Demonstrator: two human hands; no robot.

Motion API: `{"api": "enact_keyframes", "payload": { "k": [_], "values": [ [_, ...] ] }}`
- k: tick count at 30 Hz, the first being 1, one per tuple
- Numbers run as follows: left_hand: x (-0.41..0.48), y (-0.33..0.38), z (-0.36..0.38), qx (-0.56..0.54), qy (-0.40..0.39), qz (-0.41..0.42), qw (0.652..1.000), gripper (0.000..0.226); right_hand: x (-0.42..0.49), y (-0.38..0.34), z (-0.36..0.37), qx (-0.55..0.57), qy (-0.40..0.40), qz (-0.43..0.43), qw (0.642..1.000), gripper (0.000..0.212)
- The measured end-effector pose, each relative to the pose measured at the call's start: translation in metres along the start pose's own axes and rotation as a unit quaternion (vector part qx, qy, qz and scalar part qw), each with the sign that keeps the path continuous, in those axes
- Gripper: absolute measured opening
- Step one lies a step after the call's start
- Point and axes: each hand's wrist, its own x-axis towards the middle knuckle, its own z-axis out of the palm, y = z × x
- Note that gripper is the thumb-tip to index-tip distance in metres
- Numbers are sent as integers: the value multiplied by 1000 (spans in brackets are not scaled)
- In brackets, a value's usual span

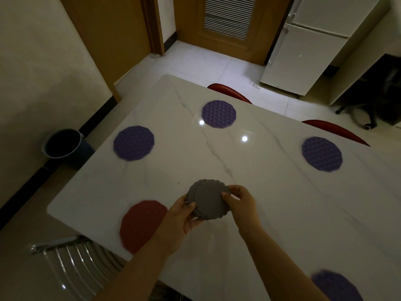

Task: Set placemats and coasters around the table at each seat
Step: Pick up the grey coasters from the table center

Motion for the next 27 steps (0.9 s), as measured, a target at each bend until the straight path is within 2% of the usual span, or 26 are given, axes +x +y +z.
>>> {"api": "enact_keyframes", "payload": {
  "k": [3,6,11,17,21,27],
  "values": [
    [-6,-3,-1,5,-5,-5,1000,33,-10,2,2,-12,-19,1,1000,17],
    [-14,-5,0,13,-4,-9,1000,33,-20,6,2,-42,-15,-40,998,21],
    [-30,-7,3,62,-4,11,998,32,-34,11,5,-106,-19,-53,993,48],
    [-44,-16,11,100,9,29,995,36,-55,20,14,-174,-44,-54,982,51],
    [-48,-19,7,118,34,28,992,33,-61,22,8,-132,-42,-31,990,49],
    [-60,-23,-1,154,5,26,988,63,-72,22,0,9,-77,23,997,43]
  ]
}}
